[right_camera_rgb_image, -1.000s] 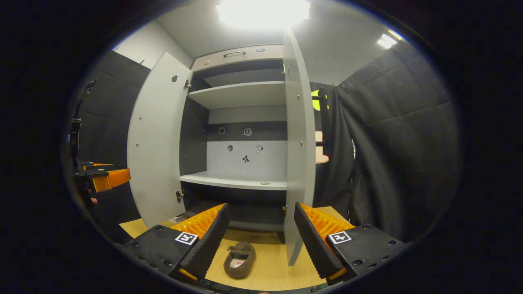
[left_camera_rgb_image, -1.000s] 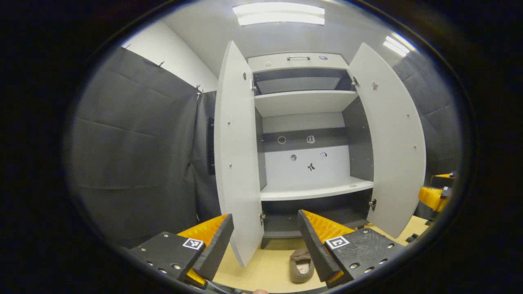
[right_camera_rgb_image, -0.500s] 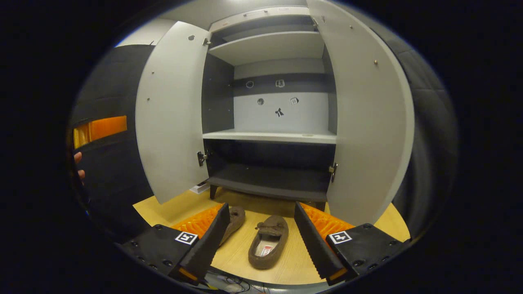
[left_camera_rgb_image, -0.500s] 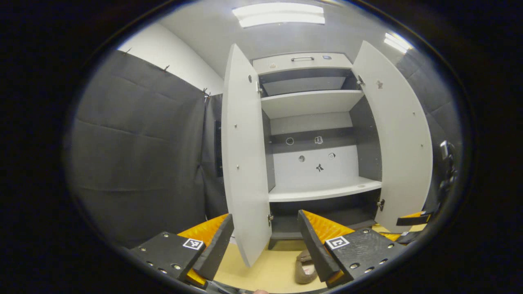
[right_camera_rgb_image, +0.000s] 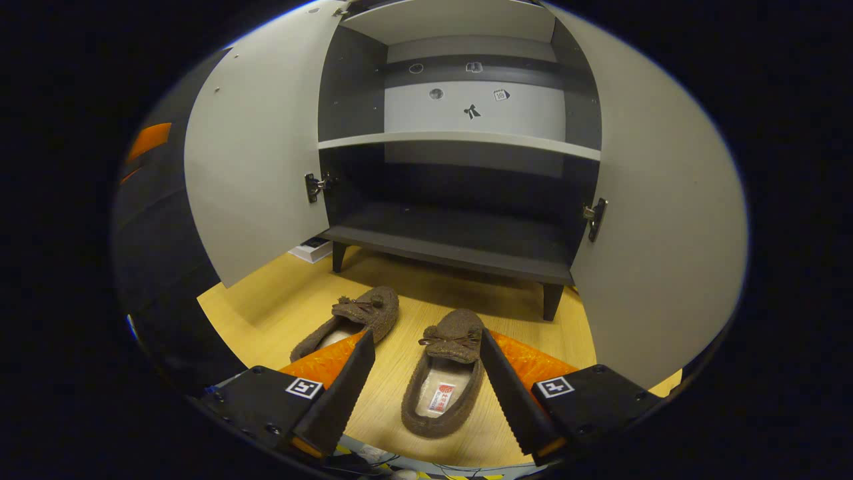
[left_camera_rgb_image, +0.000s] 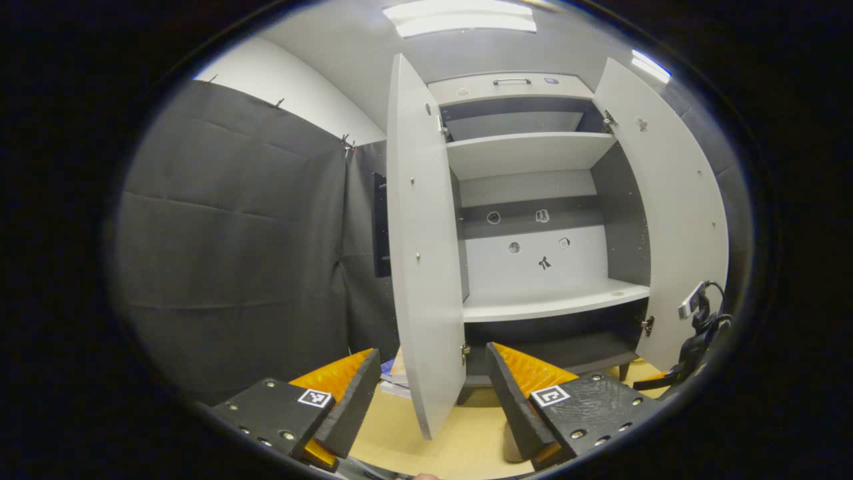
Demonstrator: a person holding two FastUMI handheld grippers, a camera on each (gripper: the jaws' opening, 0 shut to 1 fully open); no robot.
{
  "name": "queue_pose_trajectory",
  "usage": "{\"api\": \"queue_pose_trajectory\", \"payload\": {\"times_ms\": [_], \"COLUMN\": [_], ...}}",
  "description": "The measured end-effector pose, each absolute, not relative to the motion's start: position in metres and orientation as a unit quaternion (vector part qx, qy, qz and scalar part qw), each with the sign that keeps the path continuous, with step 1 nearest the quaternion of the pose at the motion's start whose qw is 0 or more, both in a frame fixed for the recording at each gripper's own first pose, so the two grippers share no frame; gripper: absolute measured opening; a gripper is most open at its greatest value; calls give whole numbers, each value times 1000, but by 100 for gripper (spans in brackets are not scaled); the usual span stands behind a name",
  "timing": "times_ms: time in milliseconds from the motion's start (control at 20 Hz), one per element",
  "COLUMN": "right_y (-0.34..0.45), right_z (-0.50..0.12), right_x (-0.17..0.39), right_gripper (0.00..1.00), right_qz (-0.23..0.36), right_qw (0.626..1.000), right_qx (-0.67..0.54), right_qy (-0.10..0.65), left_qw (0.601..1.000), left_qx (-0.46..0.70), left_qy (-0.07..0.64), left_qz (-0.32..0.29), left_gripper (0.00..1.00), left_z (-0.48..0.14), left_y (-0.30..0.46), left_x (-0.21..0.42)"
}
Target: Grab one shoe with the right hand and put it into the shoe cabinet, grab the other shoe with the left hand and put it into the shoe cabinet; then close the right door with the right hand and the left door with the left hand.
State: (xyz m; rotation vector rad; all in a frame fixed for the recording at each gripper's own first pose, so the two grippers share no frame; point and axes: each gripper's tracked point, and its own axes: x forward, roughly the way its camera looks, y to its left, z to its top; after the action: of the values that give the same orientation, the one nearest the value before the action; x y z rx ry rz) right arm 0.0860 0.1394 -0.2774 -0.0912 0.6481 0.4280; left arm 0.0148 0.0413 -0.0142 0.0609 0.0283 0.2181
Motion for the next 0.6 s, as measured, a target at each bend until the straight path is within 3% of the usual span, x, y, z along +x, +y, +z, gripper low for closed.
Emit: {"api": "queue_pose_trajectory", "payload": {"times_ms": [250, 300, 350, 500, 550, 600], "right_y": [151, 154, 157, 159, 159, 159], "right_z": [-319, -324, -331, -349, -354, -360], "right_x": [90, 90, 91, 89, 88, 90], "right_gripper": [90, 91, 89, 89, 90, 79], "right_qz": [213, 212, 211, 211, 209, 205], "right_qw": [901, 898, 895, 882, 878, 876], "right_qx": [-57, -55, -59, -81, -86, -87], "right_qy": [374, 382, 390, 413, 422, 427], "left_qw": [990, 990, 989, 987, 986, 986], "left_qx": [27, 28, 28, 29, 30, 31], "left_qy": [26, 26, 26, 31, 33, 33], "left_qz": [132, 138, 144, 155, 159, 163], "left_gripper": [92, 98, 92, 92, 98, 92], "left_z": [-22, -22, -22, -27, -27, -28], "left_y": [65, 70, 75, 86, 89, 93], "left_x": [12, 12, 11, 6, 4, 4]}}
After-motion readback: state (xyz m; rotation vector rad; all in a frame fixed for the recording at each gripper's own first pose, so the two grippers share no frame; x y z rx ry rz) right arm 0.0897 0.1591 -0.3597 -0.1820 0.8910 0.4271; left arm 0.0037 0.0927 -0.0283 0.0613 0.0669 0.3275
